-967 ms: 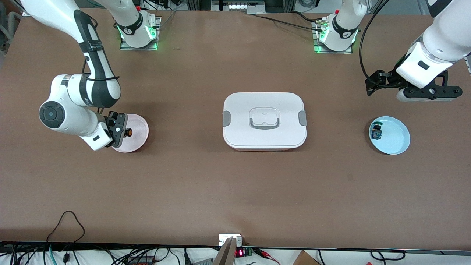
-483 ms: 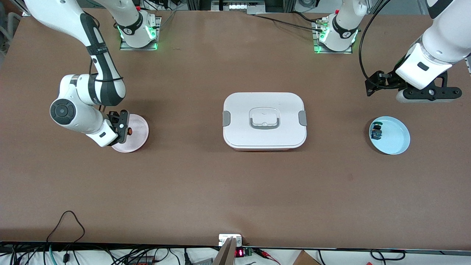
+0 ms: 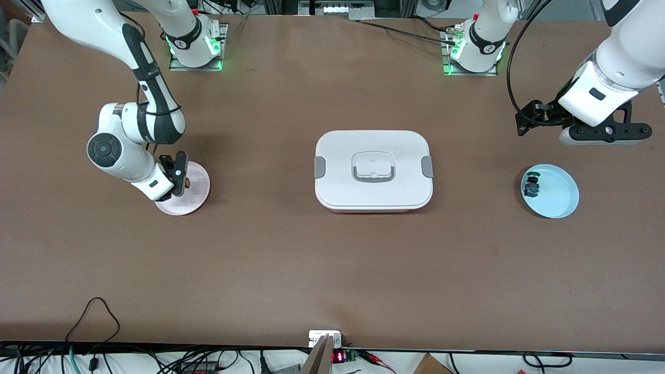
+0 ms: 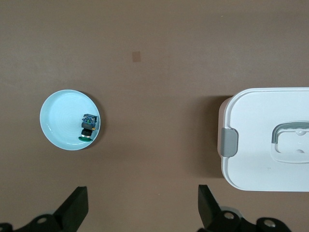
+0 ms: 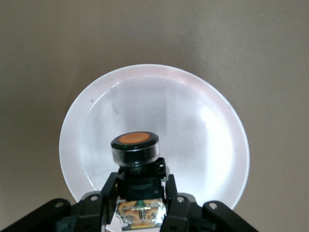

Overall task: Transfer orange switch to right arm and place
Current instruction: 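Lower the switch with the right gripper onto the white plate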

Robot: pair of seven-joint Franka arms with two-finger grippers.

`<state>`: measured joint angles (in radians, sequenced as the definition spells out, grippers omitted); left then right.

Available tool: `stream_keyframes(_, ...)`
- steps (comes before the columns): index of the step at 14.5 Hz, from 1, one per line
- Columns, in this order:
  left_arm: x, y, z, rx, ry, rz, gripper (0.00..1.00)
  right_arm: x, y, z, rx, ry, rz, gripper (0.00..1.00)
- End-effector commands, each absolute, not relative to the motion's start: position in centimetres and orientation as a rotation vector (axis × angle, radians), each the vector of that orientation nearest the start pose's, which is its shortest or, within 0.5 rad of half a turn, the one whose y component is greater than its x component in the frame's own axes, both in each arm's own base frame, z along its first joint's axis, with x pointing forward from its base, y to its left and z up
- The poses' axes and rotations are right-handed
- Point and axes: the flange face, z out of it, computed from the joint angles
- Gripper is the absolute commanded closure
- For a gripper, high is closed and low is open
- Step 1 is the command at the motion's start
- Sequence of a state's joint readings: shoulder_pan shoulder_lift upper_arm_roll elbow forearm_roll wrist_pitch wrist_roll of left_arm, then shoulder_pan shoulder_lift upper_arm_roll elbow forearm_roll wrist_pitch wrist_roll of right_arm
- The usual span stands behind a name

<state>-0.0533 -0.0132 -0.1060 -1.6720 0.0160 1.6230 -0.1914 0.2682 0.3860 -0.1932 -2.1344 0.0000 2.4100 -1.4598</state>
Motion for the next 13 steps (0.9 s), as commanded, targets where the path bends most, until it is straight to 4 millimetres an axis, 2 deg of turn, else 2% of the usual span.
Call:
stream_keyframes(1,55.0,-8.5,59.1,-3.124,-0.076,0.056,0.0,55.2,4.2,21.8,-2.222,-2.222,0.178,1.0)
stream_keyframes(10,55.0,-8.5,59.1,-3.125,-0.073,0.056,0.0,53.3,4.3,19.4,-2.226,-2.256,0.135,1.0)
stream_keyframes(13,54.7,-9.0,59.2,-3.122,-0.069,0.07,0.0,53.2,4.2,19.1,-2.224,-2.254,0.141,1.0)
